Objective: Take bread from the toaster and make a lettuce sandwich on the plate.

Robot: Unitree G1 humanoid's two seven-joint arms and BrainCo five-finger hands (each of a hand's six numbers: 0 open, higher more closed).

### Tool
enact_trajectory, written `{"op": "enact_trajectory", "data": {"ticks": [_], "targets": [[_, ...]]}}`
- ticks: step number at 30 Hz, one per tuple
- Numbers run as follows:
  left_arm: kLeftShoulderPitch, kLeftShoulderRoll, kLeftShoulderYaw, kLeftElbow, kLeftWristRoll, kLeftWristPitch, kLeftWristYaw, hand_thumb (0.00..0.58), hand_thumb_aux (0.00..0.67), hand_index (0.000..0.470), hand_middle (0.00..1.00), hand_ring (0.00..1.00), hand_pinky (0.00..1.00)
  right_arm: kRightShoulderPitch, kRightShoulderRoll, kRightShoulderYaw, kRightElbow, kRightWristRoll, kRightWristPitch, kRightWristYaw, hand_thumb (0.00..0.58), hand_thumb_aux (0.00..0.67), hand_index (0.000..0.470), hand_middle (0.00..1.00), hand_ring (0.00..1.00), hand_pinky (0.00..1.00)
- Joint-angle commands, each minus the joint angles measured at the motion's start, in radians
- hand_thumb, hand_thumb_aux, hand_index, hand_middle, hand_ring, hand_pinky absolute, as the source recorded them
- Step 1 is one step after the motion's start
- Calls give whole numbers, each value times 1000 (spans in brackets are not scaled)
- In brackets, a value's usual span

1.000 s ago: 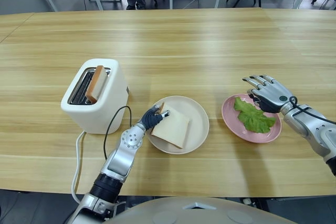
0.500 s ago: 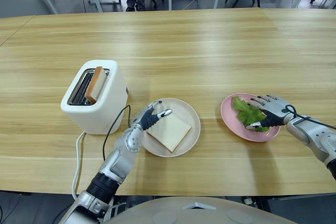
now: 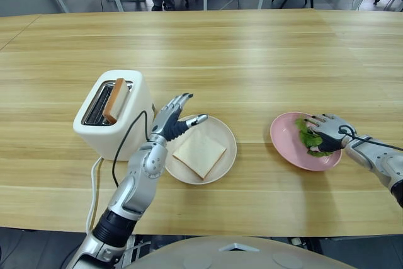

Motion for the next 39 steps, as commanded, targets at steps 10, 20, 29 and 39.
{"op": "enact_trajectory", "data": {"ticks": [10,20,29,39], "targets": [[103,30,175,-307,84,10,-26,0,0,0,0,0,0,32,-8,-41,-151,92,-45,-18,580,670,460,0,0,0],[311,107,530,-398,230,51,-19,0,0,0,0,0,0,90,98,-160,-544,205,-30,5,580,670,460,0,0,0],[323,101,552,-246,331,82,-27,0,0,0,0,0,0,10,333,-17,-570,126,-47,79,580,670,460,0,0,0],[210,96,451,-70,313,96,-74,0,0,0,0,0,0,-127,531,163,-394,9,-60,67,580,670,460,0,0,0]]}}
